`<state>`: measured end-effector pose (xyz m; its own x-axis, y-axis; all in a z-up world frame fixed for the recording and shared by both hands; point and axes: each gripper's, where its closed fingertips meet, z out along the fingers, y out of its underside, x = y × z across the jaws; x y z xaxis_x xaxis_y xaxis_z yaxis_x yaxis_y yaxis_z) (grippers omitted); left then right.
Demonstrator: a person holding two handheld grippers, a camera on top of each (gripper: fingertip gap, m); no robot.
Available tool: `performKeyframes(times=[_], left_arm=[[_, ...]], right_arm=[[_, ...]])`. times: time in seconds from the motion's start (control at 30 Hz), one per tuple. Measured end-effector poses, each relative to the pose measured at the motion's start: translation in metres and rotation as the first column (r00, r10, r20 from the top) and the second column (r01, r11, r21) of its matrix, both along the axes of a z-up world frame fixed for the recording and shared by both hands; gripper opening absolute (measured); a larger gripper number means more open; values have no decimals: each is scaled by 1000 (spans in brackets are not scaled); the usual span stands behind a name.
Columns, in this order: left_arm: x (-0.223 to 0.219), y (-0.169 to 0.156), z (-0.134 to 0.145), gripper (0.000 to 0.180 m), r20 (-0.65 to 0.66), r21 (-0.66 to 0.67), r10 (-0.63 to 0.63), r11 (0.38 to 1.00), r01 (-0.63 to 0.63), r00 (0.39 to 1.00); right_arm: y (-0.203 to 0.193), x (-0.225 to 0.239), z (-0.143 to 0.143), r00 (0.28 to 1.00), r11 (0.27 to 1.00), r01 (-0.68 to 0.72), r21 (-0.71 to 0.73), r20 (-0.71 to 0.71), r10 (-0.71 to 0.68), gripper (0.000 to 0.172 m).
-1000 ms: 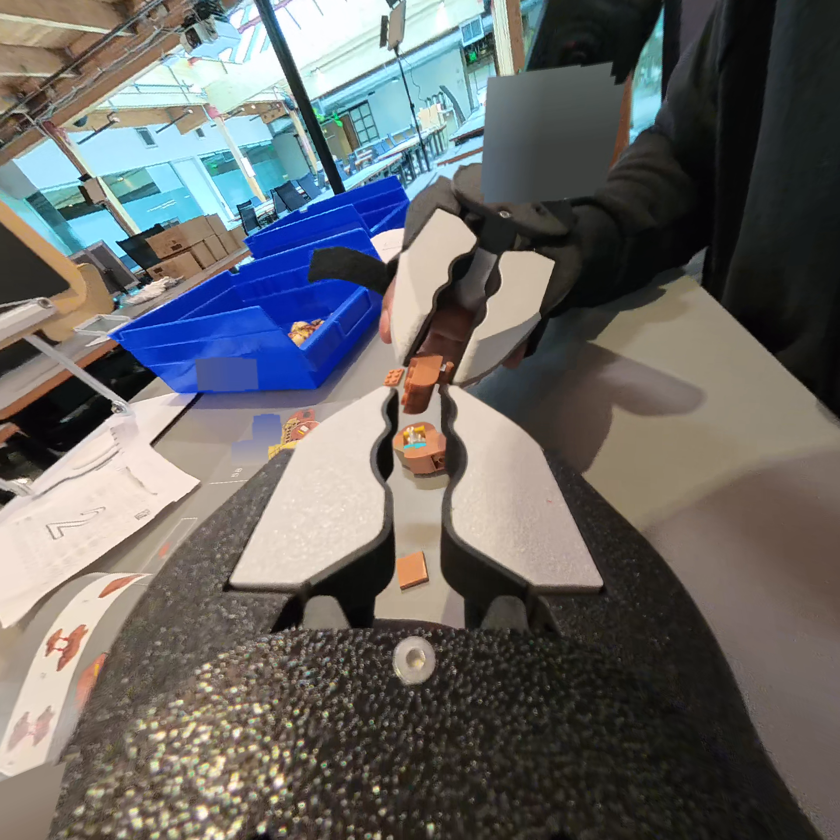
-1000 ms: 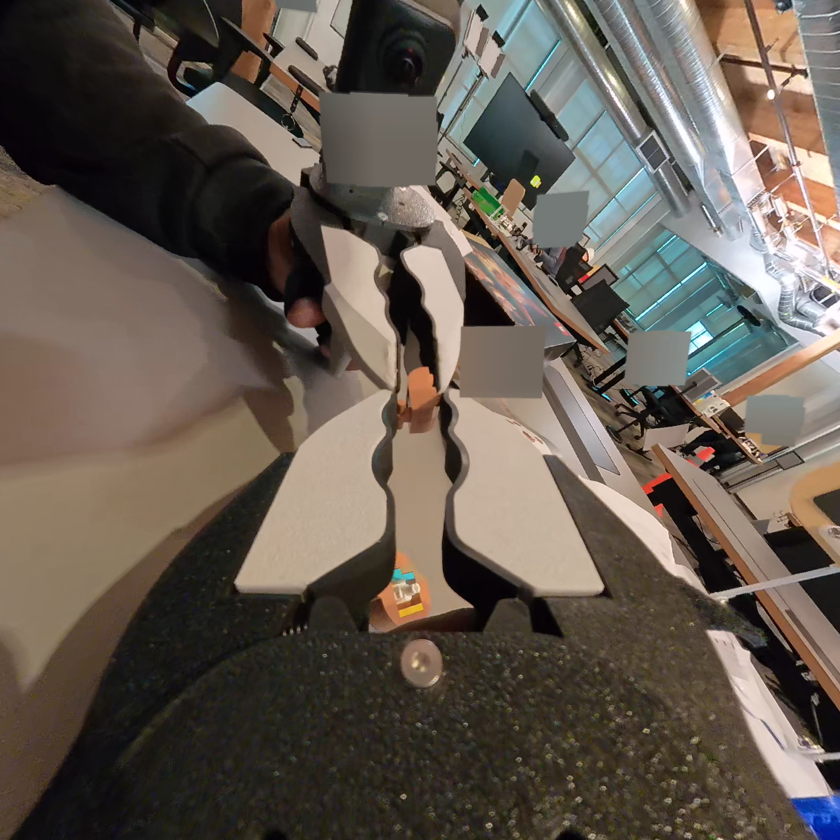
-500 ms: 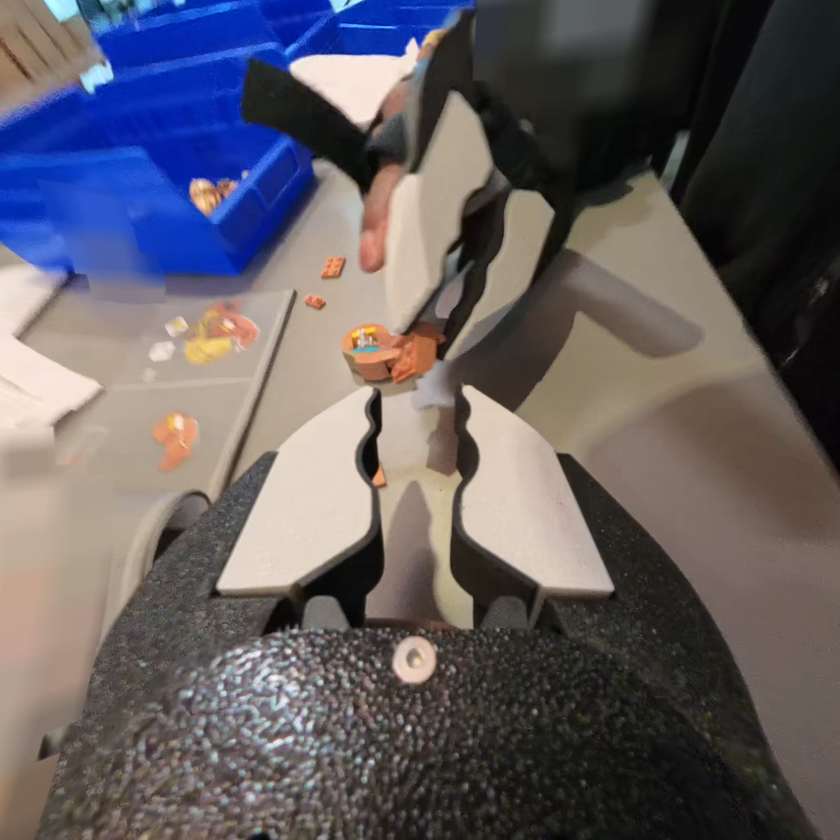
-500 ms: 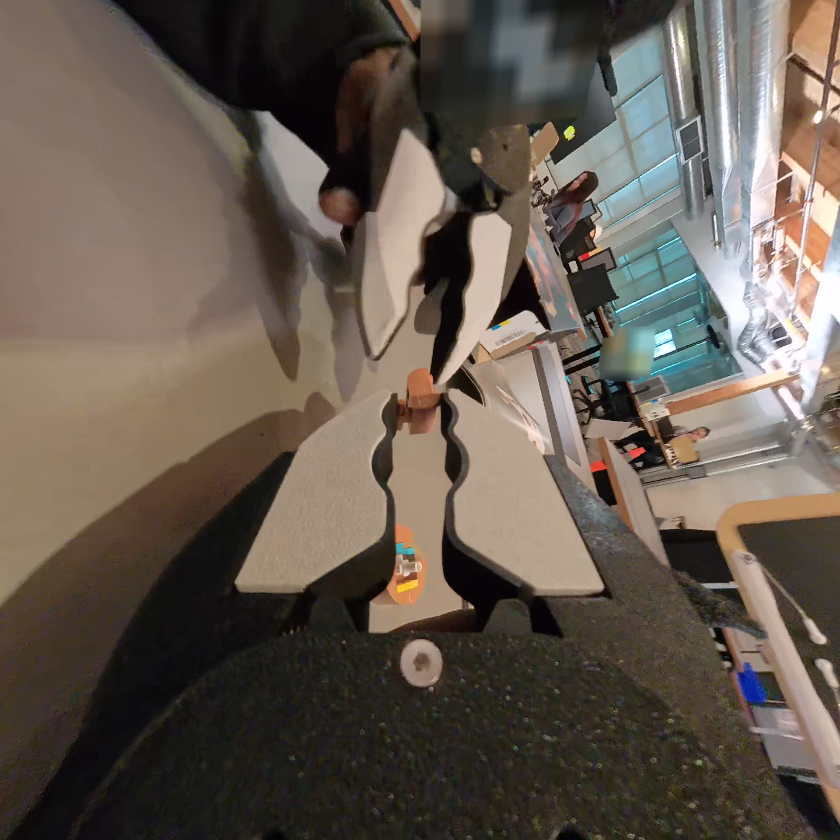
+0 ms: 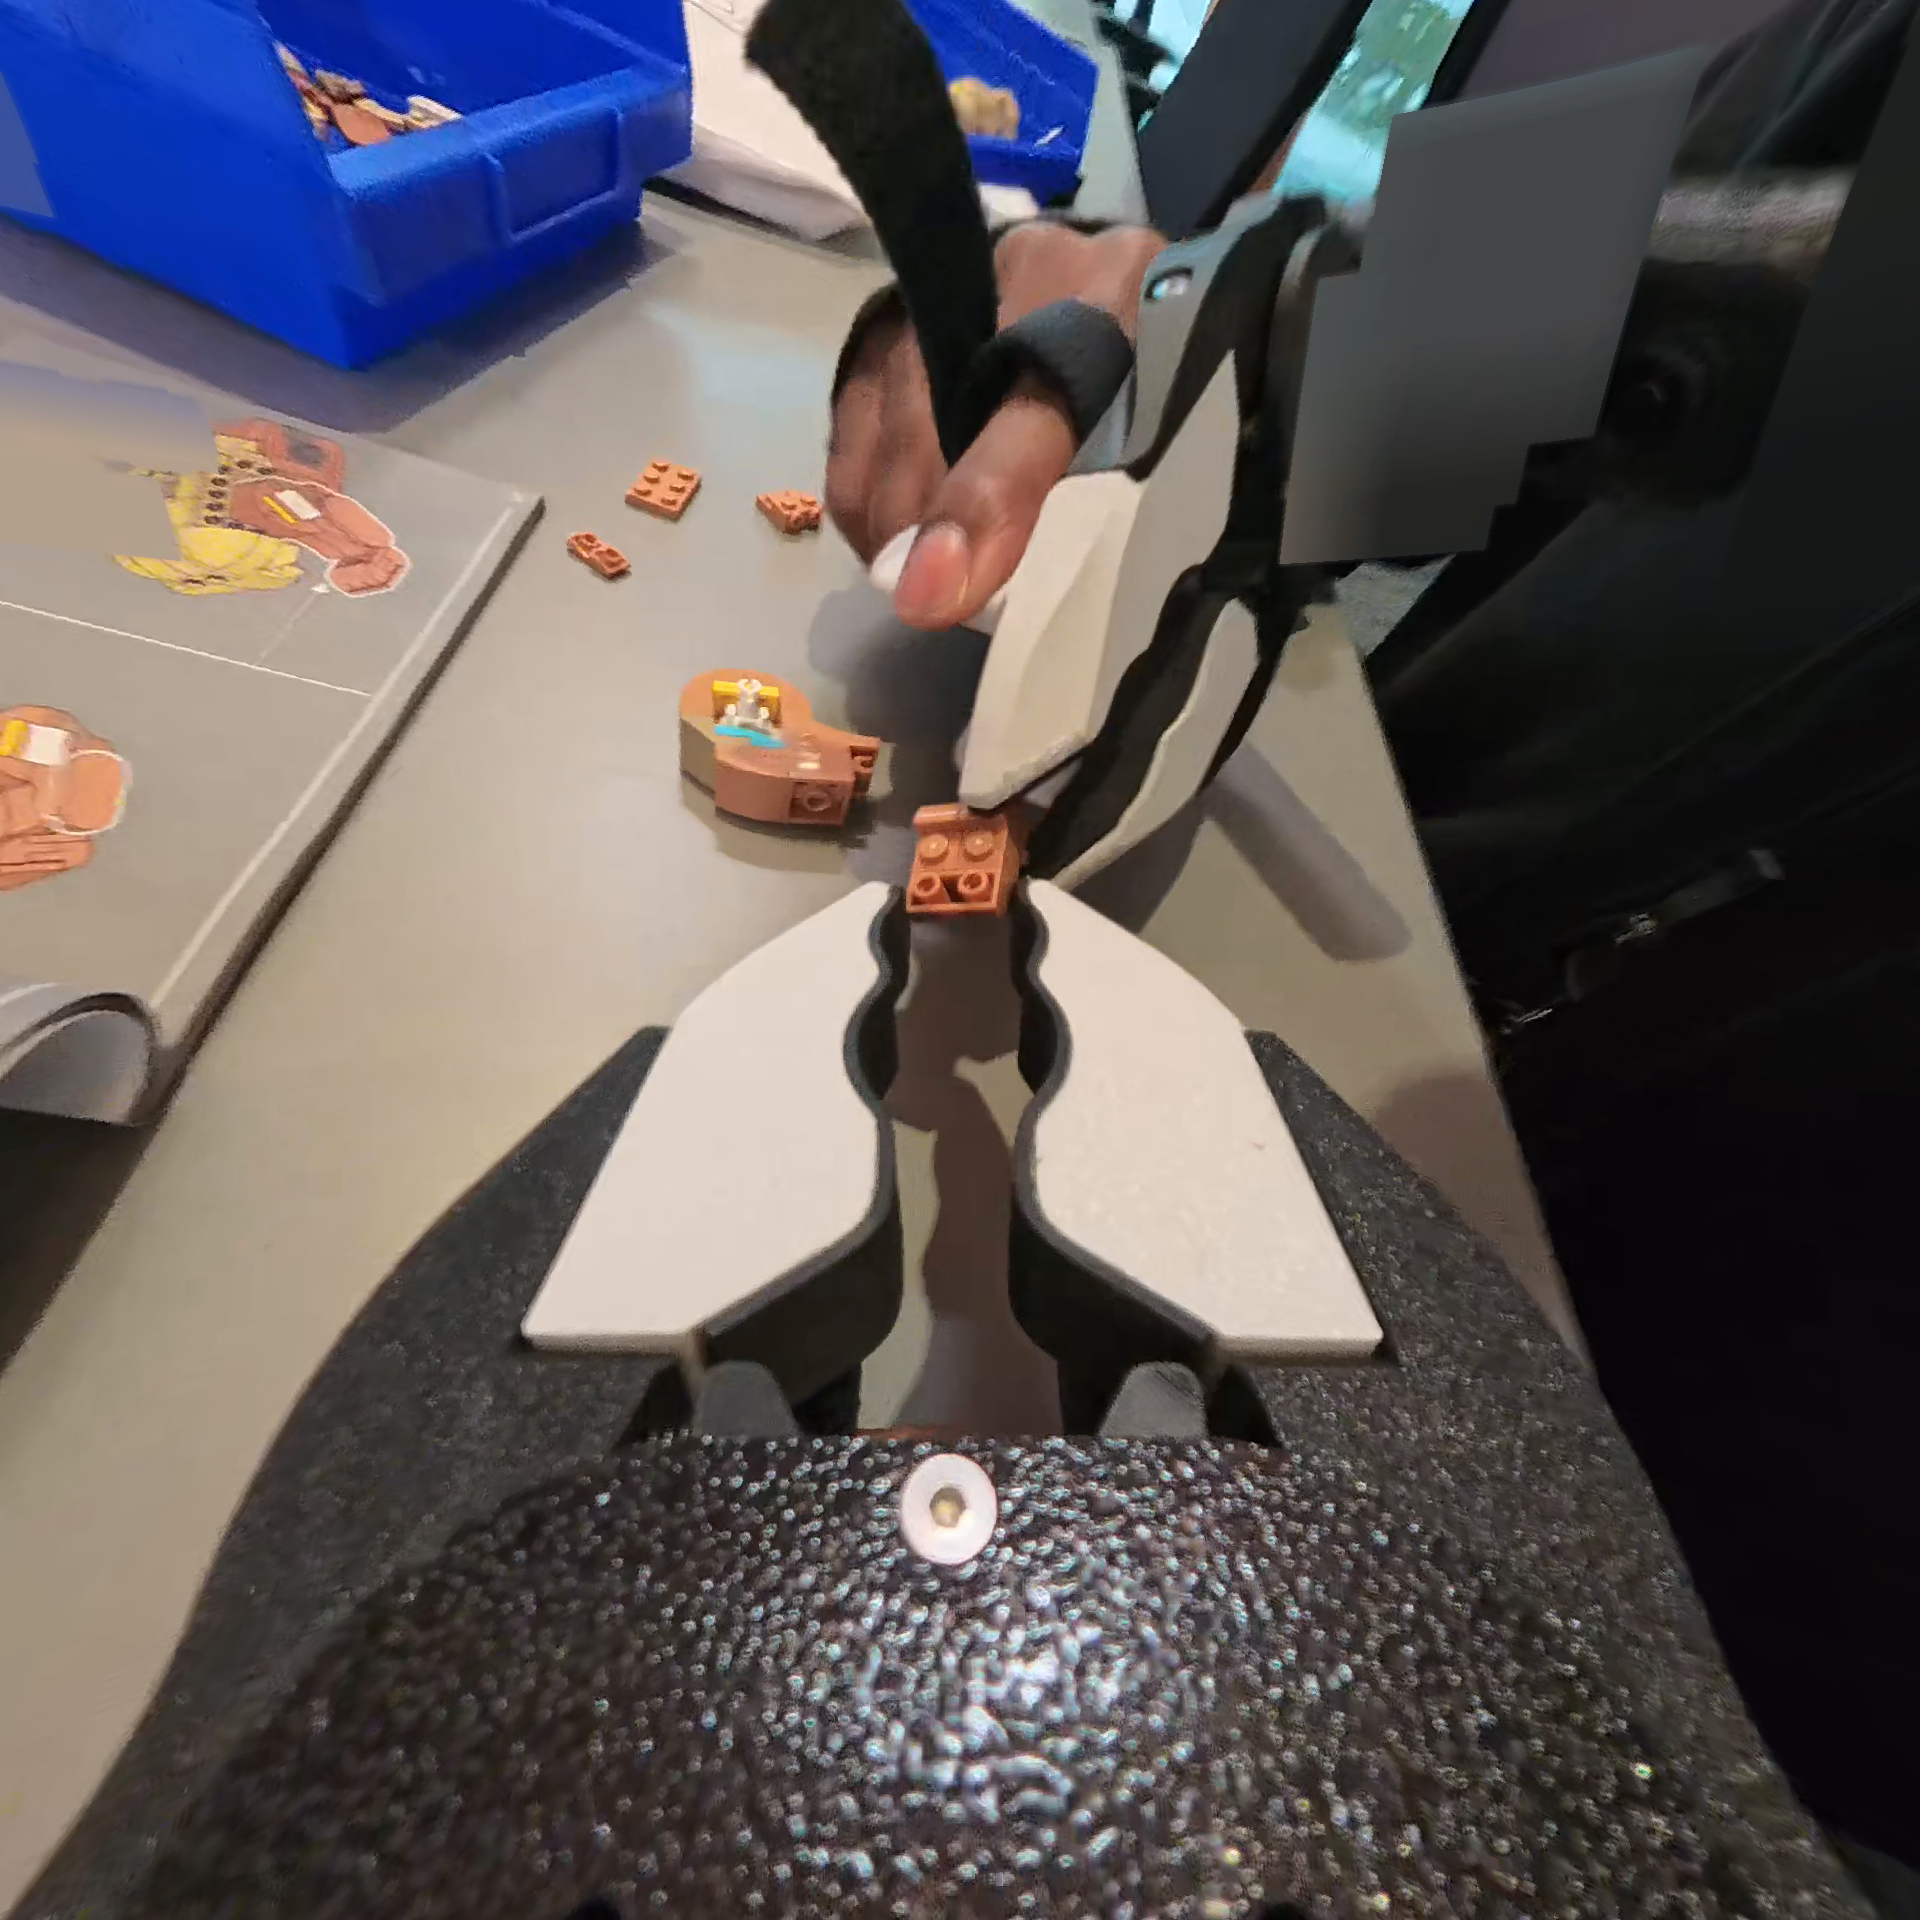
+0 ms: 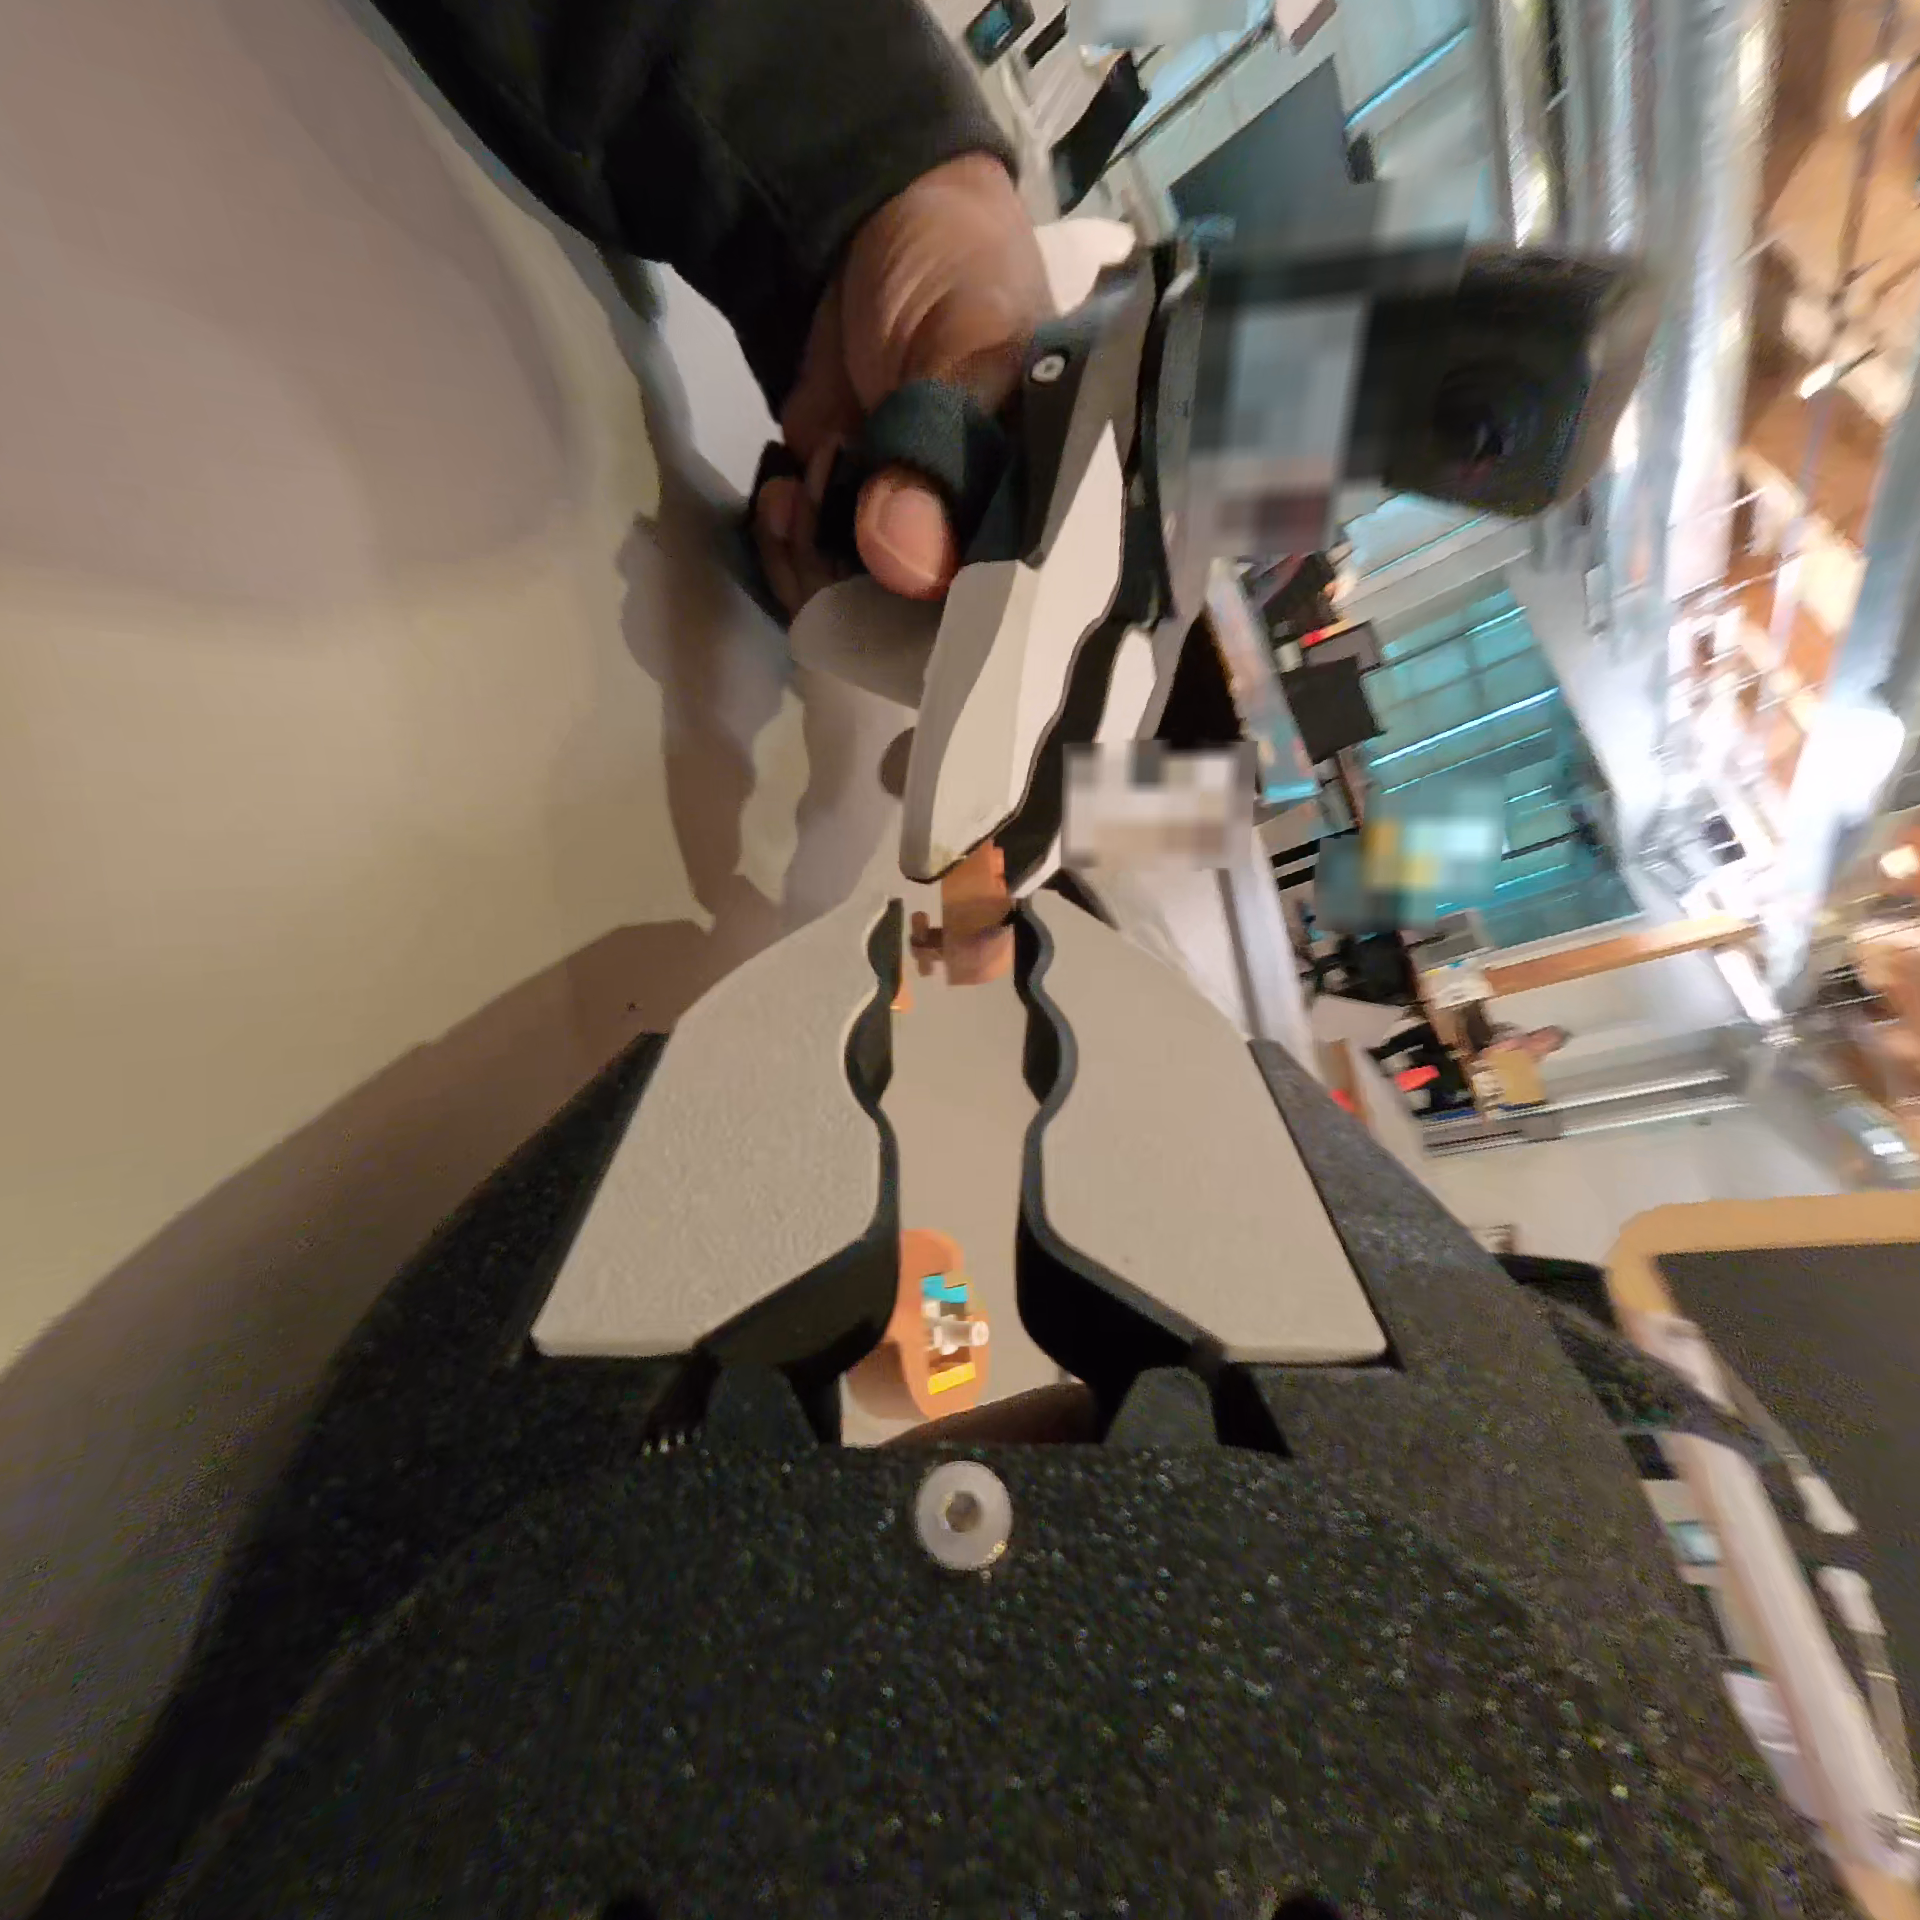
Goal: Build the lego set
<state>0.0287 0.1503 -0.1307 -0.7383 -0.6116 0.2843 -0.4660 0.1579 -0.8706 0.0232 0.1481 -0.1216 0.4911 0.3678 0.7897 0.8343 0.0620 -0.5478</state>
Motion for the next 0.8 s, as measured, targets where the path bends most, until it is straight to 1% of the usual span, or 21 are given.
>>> performKeyframes(times=[0.07, 0.17, 0.23, 0.3, 0.33, 0.47, 0.57, 0.67, 0.73, 0.8], left_arm=[[3, 10, -8, 18, 63, 134, 24, 990, -32, 998], [-1, 19, -24, 18, 109, 342, -7, 939, -30, 994], [-4, 19, -34, 18, 109, 432, -44, 902, -8, 993], [-6, 19, -43, 19, 97, 502, -69, 865, 11, 993], [-7, 19, -46, 19, 92, 519, -75, 854, 16, 993], [-9, 18, -46, 20, 89, 525, -79, 851, 20, 993], [-11, 21, -47, 27, 73, 529, -74, 848, 24, 995], [-13, 24, -45, 34, 61, 506, -64, 862, 24, 996], [-12, 27, -38, 35, 75, 468, -46, 884, 5, 996], [-10, 30, -27, 35, 105, 416, -17, 909, -28, 994]], right_arm=[[-2, 1, -6, 997, 994, -2, -106, -76, -7, 27], [-4, 6, -7, 981, 974, 11, -225, -187, -55, 27], [-5, 9, -6, 965, 961, 14, -276, -248, -86, 25], [-3, 13, -8, 957, 953, 33, -303, -266, -118, 23], [-3, 15, -11, 957, 947, 48, -317, -257, -134, 22], [-1, 21, -23, 966, 928, 87, -362, -196, -167, 22], [2, 26, -23, 964, 920, 95, -381, -194, -180, 22], [7, 34, -23, 964, 893, 93, -441, -186, -192, 22], [12, 37, -24, 968, 865, 74, -496, -171, -181, 22], [18, 35, -25, 971, 825, 27, -564, -181, -155, 22]])
